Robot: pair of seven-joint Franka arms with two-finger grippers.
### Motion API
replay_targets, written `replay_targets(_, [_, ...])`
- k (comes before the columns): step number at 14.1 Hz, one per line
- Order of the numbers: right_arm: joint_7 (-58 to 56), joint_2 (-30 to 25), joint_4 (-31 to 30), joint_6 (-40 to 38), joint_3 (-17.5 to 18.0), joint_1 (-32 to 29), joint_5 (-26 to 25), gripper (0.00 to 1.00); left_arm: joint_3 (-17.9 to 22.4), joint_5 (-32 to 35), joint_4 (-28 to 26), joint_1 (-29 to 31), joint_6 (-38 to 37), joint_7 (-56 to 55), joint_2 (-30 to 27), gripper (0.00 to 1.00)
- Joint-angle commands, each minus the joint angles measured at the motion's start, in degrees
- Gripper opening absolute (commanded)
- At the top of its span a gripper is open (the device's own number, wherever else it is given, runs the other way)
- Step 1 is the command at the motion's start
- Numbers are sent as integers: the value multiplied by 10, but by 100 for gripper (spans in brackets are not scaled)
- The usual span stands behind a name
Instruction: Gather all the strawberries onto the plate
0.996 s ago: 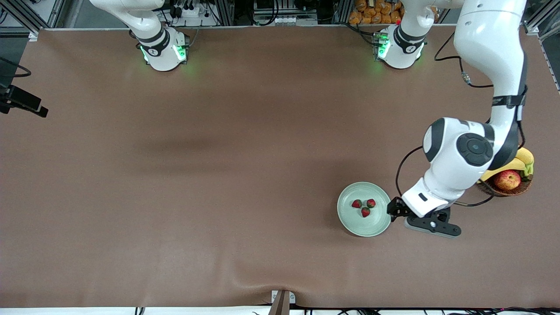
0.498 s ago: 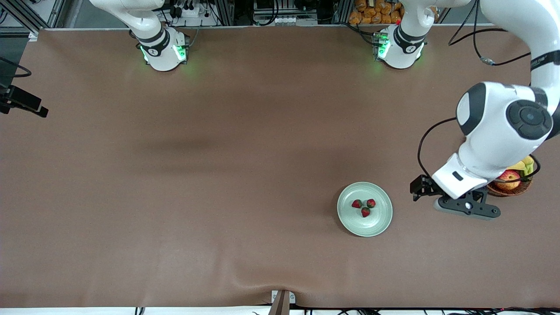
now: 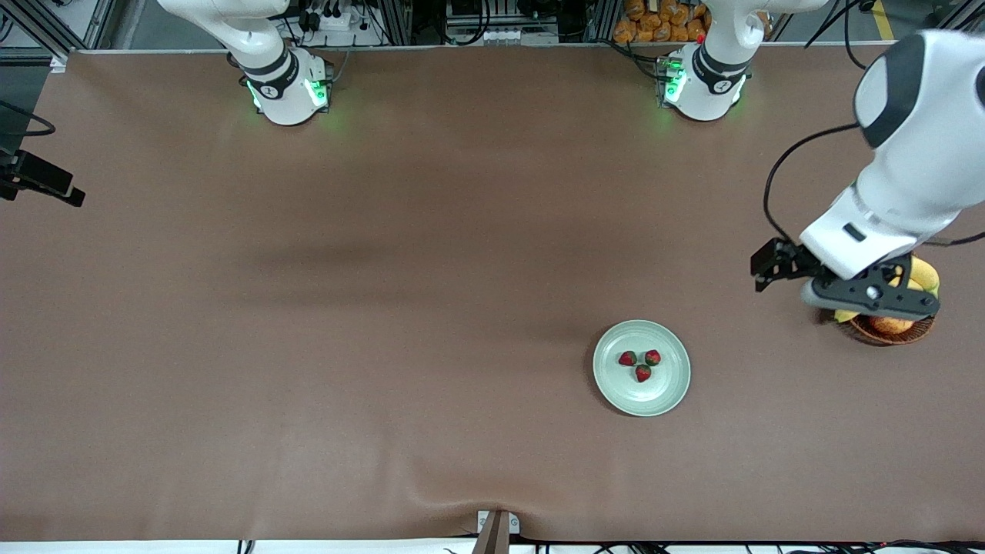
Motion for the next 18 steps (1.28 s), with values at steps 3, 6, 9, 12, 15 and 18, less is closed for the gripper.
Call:
replay_targets(3, [5,0,2,0,8,-10,-5,100,1,-9,-12,3,-103,-4,-82,100])
replay_targets(6, [5,0,2,0,8,-10,-5,100,2,-8,-13,5,-137,-12,-122,100])
replay_targets(9, [5,-1,2,0,9,-10,-5,100,7,-7,-11,8,-143,-12,-117,100])
replay_targets(12, [5,-1,3,0,9,-10,-5,100,22,-8,-10,8,-128,-28,-116,100])
replay_targets(15, [5,-1,3,0,9,-10,-5,100,31,-7,0,7,-124,-58,-115,100])
replay_targets(18, [5,0,2,0,8,-10,-5,100,43,0,14,7,-123,-67,-115,100])
